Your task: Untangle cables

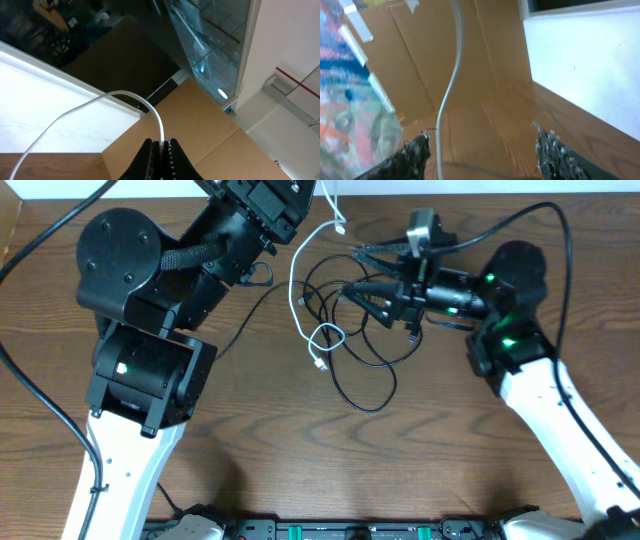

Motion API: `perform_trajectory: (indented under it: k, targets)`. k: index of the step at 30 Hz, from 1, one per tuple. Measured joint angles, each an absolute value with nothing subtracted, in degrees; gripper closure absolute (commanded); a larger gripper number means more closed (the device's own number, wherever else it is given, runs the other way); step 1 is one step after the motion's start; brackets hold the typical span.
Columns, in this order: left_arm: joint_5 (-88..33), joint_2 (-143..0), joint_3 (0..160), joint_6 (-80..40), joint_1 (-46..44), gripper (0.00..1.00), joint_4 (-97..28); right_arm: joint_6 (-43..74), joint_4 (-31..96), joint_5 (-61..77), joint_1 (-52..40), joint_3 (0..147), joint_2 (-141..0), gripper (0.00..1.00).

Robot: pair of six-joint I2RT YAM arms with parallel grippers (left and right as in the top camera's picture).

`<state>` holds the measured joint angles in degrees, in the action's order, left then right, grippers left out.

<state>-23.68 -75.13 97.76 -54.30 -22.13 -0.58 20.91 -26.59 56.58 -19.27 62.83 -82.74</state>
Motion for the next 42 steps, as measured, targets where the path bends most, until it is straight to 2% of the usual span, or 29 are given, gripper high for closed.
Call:
perform_trajectory:
  k: [7, 14, 21, 23, 24, 26, 33, 42]
  targets:
    - [-23.7, -75.1, 97.8, -54.7, -22.1, 0.93, -0.6, 30.4, -43.4, 52.3, -23.2, 62.8, -90.1, 0.35]
    - [-23.7, -75.1, 97.8, -55.3, -22.1, 0.93, -0.7, 36.6, -47.9, 49.3, -25.9, 62.8, -95.0, 0.37]
    - [-23.7, -75.3, 97.8, -55.3, -22.1, 0.93, -2.0, 38.5, -48.0, 42.9, -29.3, 62.8, -97.4, 0.52]
    - [-23.7, -75.5, 97.8, -55.3, -22.2, 0.93, -2.9, 38.6, -48.1, 41.3, -30.2, 62.8, -97.5, 0.59]
    - [-23.7, -75.7, 97.8, -55.3, -22.2, 0.93, -3.1, 38.7, -48.2, 40.5, -30.6, 62.8, -97.5, 0.69]
    - [-23.7, -76.1, 97.8, -55.3, -22.4, 0.93, -3.5, 38.8, -47.9, 39.4, -31.1, 62.8, -97.5, 0.98]
    - [-21.9, -77.2, 98.0, -52.1, -22.7, 0.92, -10.7, 39.8, -39.7, 37.5, -30.1, 62.9, -97.5, 0.99]
    - [-4.9, -77.6, 98.2, -37.4, -22.8, 0.64, -33.2, 34.8, -14.5, 35.5, -25.4, 62.9, -95.6, 0.99]
